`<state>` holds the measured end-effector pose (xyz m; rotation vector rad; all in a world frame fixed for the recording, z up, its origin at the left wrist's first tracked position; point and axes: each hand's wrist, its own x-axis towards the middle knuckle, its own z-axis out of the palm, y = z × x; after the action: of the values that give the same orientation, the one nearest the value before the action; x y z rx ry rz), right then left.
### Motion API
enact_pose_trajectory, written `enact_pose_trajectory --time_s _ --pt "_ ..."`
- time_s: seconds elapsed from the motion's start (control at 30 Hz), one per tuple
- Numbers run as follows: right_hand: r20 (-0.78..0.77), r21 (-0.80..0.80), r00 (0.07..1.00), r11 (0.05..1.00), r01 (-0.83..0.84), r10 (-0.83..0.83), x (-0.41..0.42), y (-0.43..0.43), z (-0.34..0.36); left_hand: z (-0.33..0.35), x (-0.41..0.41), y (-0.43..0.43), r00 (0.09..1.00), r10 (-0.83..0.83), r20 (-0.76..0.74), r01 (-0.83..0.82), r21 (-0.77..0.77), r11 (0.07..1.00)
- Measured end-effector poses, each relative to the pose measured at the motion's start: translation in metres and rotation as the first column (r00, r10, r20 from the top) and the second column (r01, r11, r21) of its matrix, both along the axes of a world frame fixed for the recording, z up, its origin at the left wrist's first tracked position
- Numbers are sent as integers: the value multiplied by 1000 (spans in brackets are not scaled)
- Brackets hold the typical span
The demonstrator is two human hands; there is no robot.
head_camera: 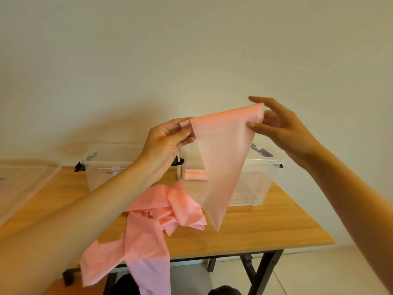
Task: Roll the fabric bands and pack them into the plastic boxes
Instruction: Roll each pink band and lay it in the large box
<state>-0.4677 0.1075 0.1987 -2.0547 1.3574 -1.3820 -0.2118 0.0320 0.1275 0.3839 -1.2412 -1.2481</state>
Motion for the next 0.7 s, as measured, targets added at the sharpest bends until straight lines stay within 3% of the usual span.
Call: enact_pose_trajectory --time_s 0.1,0.27,0.4,0.53,0.63,0.7 --pt "101 -4 991 996 -84 84 3 -2 1 1 2 -2 999 -34 -1 34 11 999" --pt "129 -35 991 999 -35 39 6 -2 8 -2 -1 -5 993 -75 -86 81 67 994" --pt "143 -23 989 999 32 -29 9 -2 7 -1 -7 -4 980 -1 -200 28 133 991" --pt "280 -40 957 997 -65 73 10 4 9 -4 -11 -2 978 78 -191 -53 131 990" --pt "379 39 917 988 -152 126 12 4 7 -5 -15 -2 976 114 -187 -92 120 988" --pt "343 136 934 978 -157 102 13 2 2 -5 -16 -4 974 117 -195 -95 117 989"
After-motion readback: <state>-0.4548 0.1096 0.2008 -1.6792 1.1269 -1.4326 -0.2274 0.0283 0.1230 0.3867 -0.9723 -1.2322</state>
